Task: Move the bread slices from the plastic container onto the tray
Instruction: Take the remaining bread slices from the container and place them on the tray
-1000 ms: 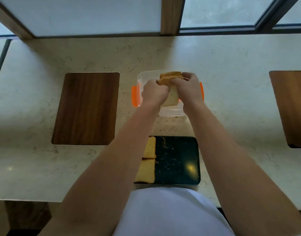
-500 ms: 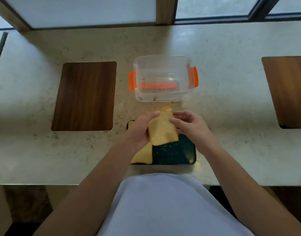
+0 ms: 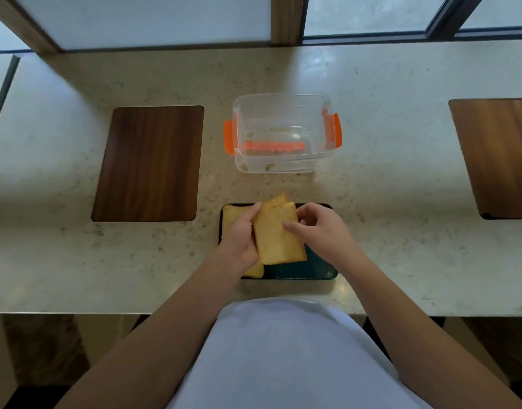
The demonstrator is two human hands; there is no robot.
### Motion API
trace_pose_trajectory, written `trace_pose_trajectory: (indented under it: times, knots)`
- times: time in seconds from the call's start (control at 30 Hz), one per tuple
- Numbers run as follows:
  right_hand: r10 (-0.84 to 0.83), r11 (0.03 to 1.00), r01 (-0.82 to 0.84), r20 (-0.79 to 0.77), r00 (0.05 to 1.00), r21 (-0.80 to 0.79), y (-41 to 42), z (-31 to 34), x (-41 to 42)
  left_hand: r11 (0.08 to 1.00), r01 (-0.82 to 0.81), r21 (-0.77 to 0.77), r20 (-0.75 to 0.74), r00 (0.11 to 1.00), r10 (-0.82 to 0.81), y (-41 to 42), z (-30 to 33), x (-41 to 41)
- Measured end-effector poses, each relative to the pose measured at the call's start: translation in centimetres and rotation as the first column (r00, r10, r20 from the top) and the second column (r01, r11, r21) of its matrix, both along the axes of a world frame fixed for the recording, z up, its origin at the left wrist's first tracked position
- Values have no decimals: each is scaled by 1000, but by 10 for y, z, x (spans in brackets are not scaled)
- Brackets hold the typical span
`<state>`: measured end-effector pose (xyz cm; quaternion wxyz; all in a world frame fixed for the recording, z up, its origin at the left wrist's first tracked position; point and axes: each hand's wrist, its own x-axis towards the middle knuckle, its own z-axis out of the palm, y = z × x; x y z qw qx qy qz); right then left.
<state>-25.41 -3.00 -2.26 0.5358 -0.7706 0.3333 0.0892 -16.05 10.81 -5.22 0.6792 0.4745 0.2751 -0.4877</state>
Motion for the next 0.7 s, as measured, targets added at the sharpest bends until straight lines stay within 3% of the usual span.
trace_pose_trajectory:
  times: [0.13,0.2,0.27,0.33,0.53,0.7]
  knots:
    - [-1,997,7,-73,997,78,-9,-5,-11,993,-73,95,38,997,70,9,-10,4]
    - [-140,965,159,-103,985,209,-16,-14,-23,989,-123,80,-4,992,124,15,-15,7]
    - [-388,776,416,-160,908,474,-17,-25,-32,979,-197,60,-51,979,200,23,-20,10]
    - [-552,586,572,-234,800,574,-15,-41,-38,968,-248,43,-79,965,251,27,-25,11]
    - [-758,284,732,-322,567,619,-11,-72,-41,956,-256,141,-63,962,267,30,-31,7]
    - [-800,149,766,-378,465,626,-9,-80,-43,956,-219,196,-45,972,232,40,-39,10]
